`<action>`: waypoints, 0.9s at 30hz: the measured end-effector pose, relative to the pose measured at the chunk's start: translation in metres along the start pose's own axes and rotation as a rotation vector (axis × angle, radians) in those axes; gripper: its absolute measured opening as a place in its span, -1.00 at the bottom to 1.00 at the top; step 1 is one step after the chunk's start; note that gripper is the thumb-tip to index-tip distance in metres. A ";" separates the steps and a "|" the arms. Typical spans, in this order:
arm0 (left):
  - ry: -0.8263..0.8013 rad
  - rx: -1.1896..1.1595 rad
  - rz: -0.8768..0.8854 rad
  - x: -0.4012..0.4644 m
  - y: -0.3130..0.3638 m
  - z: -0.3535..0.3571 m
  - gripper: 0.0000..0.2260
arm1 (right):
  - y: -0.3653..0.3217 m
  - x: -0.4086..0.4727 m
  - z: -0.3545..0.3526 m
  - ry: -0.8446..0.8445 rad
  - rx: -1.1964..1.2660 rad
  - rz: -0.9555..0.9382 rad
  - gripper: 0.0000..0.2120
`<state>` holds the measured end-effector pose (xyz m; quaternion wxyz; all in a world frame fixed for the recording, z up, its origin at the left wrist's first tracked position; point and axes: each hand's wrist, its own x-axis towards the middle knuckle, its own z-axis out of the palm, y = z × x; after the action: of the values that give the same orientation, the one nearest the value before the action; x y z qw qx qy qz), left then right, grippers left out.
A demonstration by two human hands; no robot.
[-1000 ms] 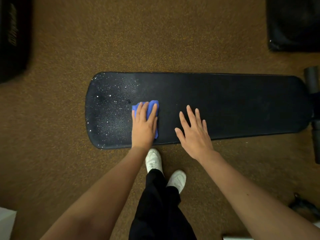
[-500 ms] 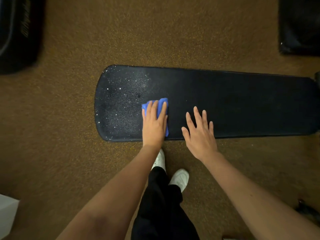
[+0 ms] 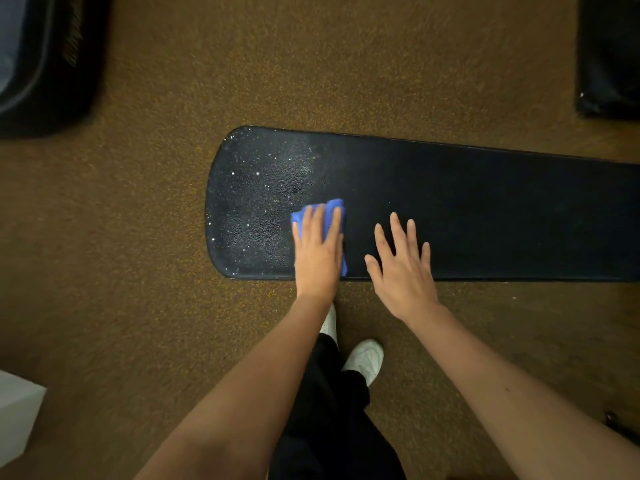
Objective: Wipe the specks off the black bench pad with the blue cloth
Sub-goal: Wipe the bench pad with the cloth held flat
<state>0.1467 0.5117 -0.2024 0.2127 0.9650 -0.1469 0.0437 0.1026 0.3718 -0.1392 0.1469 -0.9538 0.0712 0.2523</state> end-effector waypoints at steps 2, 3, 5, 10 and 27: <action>-0.040 -0.024 0.073 -0.011 0.013 0.005 -0.64 | -0.005 0.002 0.002 0.003 -0.005 -0.004 -0.46; -0.039 -0.044 0.068 -0.016 0.017 0.006 -0.63 | -0.006 0.002 0.002 0.008 -0.008 0.003 -0.46; -0.014 -0.067 0.032 -0.021 0.010 0.005 -0.59 | -0.006 0.003 0.002 0.018 -0.010 0.009 -0.47; 0.058 0.021 -0.156 -0.011 -0.027 -0.012 -0.63 | 0.000 0.001 -0.001 0.004 -0.046 -0.025 -0.47; -0.058 -0.031 -0.006 0.006 -0.026 -0.009 -0.64 | -0.009 0.002 -0.001 -0.006 -0.038 0.020 -0.44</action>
<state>0.1598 0.5358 -0.2040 0.2233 0.9629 -0.1510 0.0126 0.1069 0.3800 -0.1377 0.1267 -0.9548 0.0754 0.2581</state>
